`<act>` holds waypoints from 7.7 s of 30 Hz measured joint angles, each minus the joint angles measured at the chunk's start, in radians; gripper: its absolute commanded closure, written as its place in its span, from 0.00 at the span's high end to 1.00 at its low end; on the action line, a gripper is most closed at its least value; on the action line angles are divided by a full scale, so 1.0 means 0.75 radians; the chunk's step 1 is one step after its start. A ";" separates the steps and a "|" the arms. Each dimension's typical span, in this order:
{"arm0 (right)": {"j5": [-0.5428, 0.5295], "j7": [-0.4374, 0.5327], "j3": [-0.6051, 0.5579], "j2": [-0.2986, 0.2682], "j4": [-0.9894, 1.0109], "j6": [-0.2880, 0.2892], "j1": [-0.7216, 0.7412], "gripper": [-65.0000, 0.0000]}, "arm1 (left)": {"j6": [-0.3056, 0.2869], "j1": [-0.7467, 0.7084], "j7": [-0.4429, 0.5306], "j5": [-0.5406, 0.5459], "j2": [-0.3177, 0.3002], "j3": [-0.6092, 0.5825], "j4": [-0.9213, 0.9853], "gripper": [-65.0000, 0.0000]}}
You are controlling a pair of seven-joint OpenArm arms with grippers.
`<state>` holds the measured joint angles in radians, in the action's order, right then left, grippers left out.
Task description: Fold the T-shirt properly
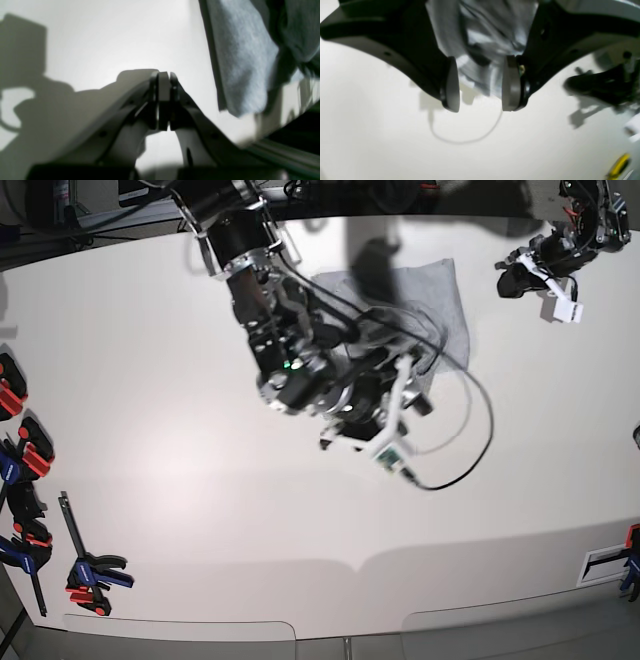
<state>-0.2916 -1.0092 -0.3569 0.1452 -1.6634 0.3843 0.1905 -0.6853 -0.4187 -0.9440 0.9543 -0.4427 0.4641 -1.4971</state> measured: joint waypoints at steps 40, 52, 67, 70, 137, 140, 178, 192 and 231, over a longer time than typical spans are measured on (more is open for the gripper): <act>-0.271 -0.098 0.792 0.013 -0.002 0.056 -0.058 0.40 | 0.212 0.013 0.243 -0.501 0.162 -0.243 -0.742 0.45; -0.271 -0.097 0.792 0.013 -0.002 0.056 -0.058 0.40 | 0.216 0.030 0.252 -0.501 0.162 -0.243 -0.742 0.45; -0.271 -0.093 0.792 0.013 -0.002 0.056 -0.058 0.40 | 0.215 0.031 0.317 -0.506 0.163 -0.243 -0.742 0.58; -0.272 -0.081 0.792 0.013 -0.002 0.056 -0.058 0.40 | 0.216 0.048 0.311 -0.545 0.182 -0.272 -0.723 0.58; -0.246 -0.078 0.792 0.012 -0.002 0.085 -0.066 0.40 | 0.401 -0.070 0.100 -0.865 0.192 -0.769 -0.937 0.40; -0.246 -0.078 0.792 0.013 -0.002 0.085 -0.066 0.40 | 0.406 -0.103 0.101 -0.860 0.202 -0.817 -0.937 0.40; -0.262 -0.078 0.792 0.013 -0.002 0.085 -0.066 0.40 | 0.634 -0.090 0.243 -0.831 0.417 -0.895 -0.664 0.53; -0.265 -0.078 0.792 0.013 -0.002 0.085 -0.066 0.40 | 0.699 -0.050 0.242 -0.976 0.412 -0.893 -0.664 0.00; -0.264 -0.078 0.792 0.013 -0.002 0.085 -0.066 0.40 | 0.698 -0.077 0.093 -1.130 0.365 -0.889 -0.846 0.00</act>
<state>-0.4900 -1.0676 0.2375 0.1551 -1.6646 0.4484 0.1413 -0.1616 -0.4767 -0.8742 0.1070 -0.1692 -0.2028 -2.1315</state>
